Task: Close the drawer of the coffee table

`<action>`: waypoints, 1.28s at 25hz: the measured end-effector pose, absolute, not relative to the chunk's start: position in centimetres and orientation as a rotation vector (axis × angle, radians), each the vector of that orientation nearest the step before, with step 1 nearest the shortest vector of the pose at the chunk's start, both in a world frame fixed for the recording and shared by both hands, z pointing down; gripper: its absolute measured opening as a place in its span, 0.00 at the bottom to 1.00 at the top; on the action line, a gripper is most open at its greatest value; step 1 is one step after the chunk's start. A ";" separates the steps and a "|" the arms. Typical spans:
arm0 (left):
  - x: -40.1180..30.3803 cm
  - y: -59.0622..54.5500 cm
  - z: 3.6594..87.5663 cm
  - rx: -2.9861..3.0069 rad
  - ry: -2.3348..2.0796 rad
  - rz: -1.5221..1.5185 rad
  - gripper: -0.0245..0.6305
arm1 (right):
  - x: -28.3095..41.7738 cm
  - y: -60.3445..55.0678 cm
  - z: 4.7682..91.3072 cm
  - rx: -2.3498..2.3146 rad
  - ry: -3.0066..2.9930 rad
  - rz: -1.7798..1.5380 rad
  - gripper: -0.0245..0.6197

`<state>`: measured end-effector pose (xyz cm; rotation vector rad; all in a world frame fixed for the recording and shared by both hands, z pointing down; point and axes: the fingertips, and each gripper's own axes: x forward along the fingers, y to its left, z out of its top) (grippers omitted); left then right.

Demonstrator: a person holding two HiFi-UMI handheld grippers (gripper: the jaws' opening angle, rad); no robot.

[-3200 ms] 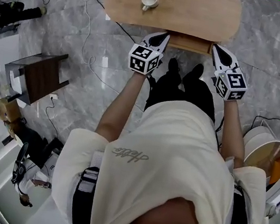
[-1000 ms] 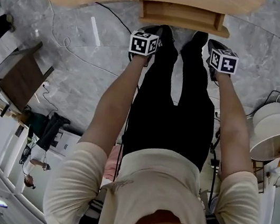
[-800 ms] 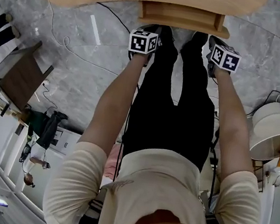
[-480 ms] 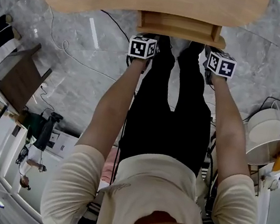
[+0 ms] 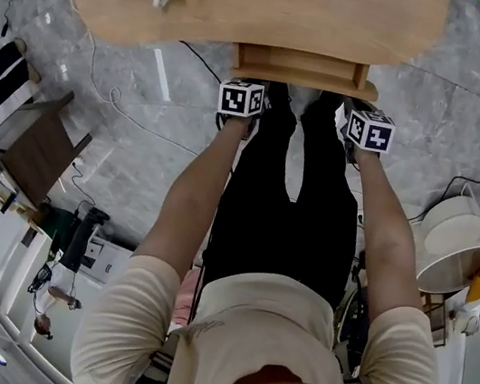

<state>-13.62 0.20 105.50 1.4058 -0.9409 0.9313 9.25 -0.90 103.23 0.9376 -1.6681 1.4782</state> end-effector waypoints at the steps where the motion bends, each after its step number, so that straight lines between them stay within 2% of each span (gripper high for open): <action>1: -13.6 0.2 105.4 1.403 -0.941 0.932 0.04 | 9.4 -0.9 103.2 0.946 -1.664 1.465 0.03; 13: -13.9 -0.1 105.2 1.474 -0.969 0.937 0.04 | 9.5 -1.4 103.3 1.009 -1.687 1.341 0.03; 32: -14.1 -2.6 105.5 1.529 -1.012 0.970 0.04 | 9.6 -4.0 102.9 1.037 -1.732 1.321 0.03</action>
